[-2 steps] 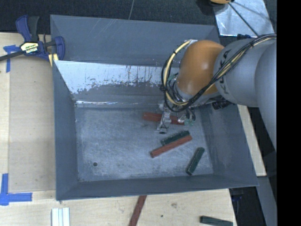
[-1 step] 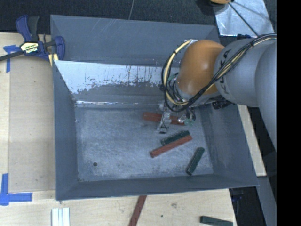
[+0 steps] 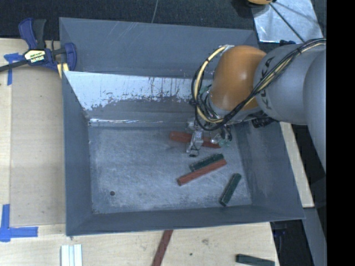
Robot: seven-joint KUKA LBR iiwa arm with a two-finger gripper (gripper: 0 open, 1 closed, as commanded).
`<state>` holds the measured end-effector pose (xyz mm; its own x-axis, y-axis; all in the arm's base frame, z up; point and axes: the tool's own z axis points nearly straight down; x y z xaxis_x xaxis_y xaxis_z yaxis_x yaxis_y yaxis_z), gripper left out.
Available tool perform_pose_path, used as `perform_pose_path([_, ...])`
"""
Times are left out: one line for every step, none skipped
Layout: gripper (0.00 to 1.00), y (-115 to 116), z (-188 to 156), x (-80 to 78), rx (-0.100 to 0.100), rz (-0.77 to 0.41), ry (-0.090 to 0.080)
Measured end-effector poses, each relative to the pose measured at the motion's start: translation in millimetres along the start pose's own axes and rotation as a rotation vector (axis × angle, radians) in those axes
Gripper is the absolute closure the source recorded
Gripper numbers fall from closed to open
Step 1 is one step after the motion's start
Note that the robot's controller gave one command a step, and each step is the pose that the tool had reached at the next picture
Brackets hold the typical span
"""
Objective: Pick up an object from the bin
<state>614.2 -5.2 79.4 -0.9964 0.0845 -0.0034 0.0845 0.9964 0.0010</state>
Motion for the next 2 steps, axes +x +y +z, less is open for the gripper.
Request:
perform_pose_path([1.00, -0.1, -5.8, -0.4, 0.000, 0.000, -0.001])
perform_pose_path([1.00, -0.3, -12.4, 0.3, 0.000, 0.000, 0.003])
